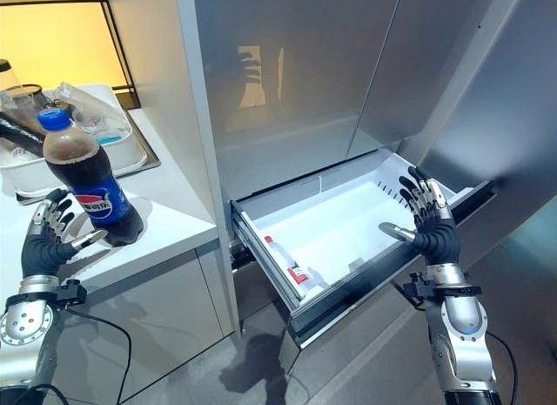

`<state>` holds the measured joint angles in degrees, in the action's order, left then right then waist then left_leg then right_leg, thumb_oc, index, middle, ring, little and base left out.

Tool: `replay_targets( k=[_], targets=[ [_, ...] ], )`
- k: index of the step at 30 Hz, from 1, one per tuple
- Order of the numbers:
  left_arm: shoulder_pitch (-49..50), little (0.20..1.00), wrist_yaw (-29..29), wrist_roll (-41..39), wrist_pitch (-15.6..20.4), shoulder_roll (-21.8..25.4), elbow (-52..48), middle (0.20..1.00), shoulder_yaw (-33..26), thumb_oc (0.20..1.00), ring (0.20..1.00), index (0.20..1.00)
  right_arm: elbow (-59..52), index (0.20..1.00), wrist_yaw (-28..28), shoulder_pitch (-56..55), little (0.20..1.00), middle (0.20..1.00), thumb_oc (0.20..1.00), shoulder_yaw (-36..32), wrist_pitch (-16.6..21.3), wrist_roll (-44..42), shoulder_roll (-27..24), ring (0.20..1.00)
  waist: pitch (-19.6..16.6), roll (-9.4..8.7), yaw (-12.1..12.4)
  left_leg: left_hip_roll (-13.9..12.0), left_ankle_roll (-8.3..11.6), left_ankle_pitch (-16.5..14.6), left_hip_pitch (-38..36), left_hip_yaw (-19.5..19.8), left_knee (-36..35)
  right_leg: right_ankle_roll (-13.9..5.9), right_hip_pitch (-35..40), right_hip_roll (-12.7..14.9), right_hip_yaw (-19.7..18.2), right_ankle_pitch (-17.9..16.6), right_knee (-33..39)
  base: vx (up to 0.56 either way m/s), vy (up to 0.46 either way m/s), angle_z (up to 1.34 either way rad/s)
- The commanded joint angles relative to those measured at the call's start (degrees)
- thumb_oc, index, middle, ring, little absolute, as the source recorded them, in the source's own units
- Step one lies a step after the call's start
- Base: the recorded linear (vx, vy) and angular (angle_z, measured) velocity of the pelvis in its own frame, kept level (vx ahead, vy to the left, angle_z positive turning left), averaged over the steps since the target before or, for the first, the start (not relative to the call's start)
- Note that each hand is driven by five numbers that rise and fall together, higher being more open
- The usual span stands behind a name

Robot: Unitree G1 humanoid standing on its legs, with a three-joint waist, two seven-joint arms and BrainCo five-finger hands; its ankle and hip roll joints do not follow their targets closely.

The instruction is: Take the drinks into the refrigerator

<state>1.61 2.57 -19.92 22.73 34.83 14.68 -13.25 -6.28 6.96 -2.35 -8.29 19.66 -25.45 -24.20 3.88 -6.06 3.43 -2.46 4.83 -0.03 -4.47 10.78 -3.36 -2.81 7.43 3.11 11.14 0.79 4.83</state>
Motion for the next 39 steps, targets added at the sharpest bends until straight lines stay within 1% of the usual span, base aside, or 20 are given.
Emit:
replay_targets(
  k=[1,9,17,20,28,35,36,37,38,39],
  targets=[
    [-4.7,1.0,-0.76,-0.41,1.25,0.4,0.74,1.0,1.26,1.0,1.0,1.0,-2.0,1.0,-0.26,3.33,1.0,1.0,1.0,-1.35,2.03,-1.37,-2.46,1.0,-1.07,0.63,-1.11,2.56,-4.66,-2.82,0.46,3.09,0.68,0.64,-2.09,-0.77,2.59,4.66,-7.26,0.0,0.0,0.0],
    [-4.66,1.0,-1.3,-0.07,0.82,-0.43,1.76,1.0,2.16,1.0,1.0,1.0,-2.53,1.0,-0.14,2.88,1.0,1.0,1.0,-1.83,2.01,-1.3,-2.17,1.0,-1.17,0.68,-1.32,2.48,-4.77,-2.83,0.36,2.79,0.55,0.6,-2.15,-0.78,2.2,4.46,-7.07,0.0,0.001,-0.01],
    [-5.43,1.0,-1.54,-0.76,0.44,-0.29,2.92,1.0,2.53,1.0,1.0,1.0,-3.04,1.0,0.1,2.66,1.0,1.0,1.0,-1.87,1.99,-1.64,-1.93,1.0,-1.25,0.5,-1.51,2.41,-4.78,-2.85,0.25,2.78,0.42,0.65,-2.12,-0.87,1.83,4.31,-6.96,0.0,-0.001,-0.05],
    [-6.62,1.0,-1.38,-0.94,0.21,1.16,3.51,1.0,2.52,1.0,1.0,1.0,-3.04,1.0,0.22,2.8,1.0,1.0,1.0,-1.6,1.82,-1.62,-2.3,1.0,-1.32,0.36,-1.76,2.32,-4.8,-2.97,0.09,2.51,0.37,0.55,-2.04,-0.94,1.46,4.18,-6.79,0.0,0.0,0.0],
    [-9.02,1.0,-0.99,-0.79,0.12,2.94,3.75,1.0,3.3,1.0,1.0,1.0,-3.19,1.0,0.7,2.87,1.0,1.0,1.0,-0.75,1.4,-1.9,-2.53,1.0,-1.4,0.35,-2.13,2.21,-4.78,-3.02,-0.21,1.9,0.07,0.38,-2.13,-1.06,0.99,4.01,-6.77,0.0,0.0,0.0],
    [-9.49,1.0,-0.83,-0.78,0.14,2.89,3.21,1.0,3.27,1.0,1.0,1.0,-3.16,1.0,0.87,2.64,1.0,1.0,1.0,-0.71,1.18,-1.84,-2.38,1.0,-1.36,0.33,-2.27,2.05,-4.86,-3.12,-0.44,1.44,-0.08,0.32,-2.22,-1.06,0.44,3.95,-6.82,0.0,0.0,0.0],
    [-9.46,0.555,-0.87,-0.67,0.09,2.85,3.29,0.555,3.22,0.555,0.555,0.555,-3.26,1.0,0.96,2.57,1.0,1.0,1.0,-0.8,1.1,-1.79,-2.35,1.0,-1.38,0.36,-2.31,2.04,-4.86,-3.16,-0.51,1.37,-0.07,0.32,-2.27,-1.06,0.34,3.98,-6.9,0.02,0.007,-0.04],
    [-9.4,0.398,-0.86,-0.62,0.11,2.78,3.41,0.398,3.23,0.398,0.398,0.398,-3.33,1.0,0.99,2.49,1.0,1.0,1.0,-0.8,1.12,-1.68,-2.37,1.0,-1.39,0.37,-2.3,2.04,-4.86,-3.18,-0.56,1.36,-0.08,0.31,-2.26,-1.07,0.28,3.99,-6.92,0.01,0.006,-0.04],
    [-9.35,0.2,-0.81,-0.61,0.07,2.7,3.53,0.2,3.16,0.2,0.2,0.2,-3.28,1.0,1.0,2.42,1.0,1.0,1.0,-0.86,1.13,-1.72,-2.33,1.0,-1.37,0.36,-2.3,2.04,-4.85,-3.19,-0.57,1.35,-0.09,0.32,-2.28,-1.08,0.25,4.03,-6.93,0.01,0.002,-0.04],
    [-9.31,0.2,-0.76,-0.61,0.11,2.68,3.59,0.2,3.15,0.2,0.2,0.2,-3.2,1.0,0.96,2.4,1.0,1.0,1.0,-0.84,1.16,-1.75,-2.33,1.0,-1.39,0.38,-2.32,2.0,-4.84,-3.19,-0.6,1.33,-0.13,0.35,-2.25,-1.08,0.23,4.05,-6.95,0.0,0.0,0.0]
  ],
)
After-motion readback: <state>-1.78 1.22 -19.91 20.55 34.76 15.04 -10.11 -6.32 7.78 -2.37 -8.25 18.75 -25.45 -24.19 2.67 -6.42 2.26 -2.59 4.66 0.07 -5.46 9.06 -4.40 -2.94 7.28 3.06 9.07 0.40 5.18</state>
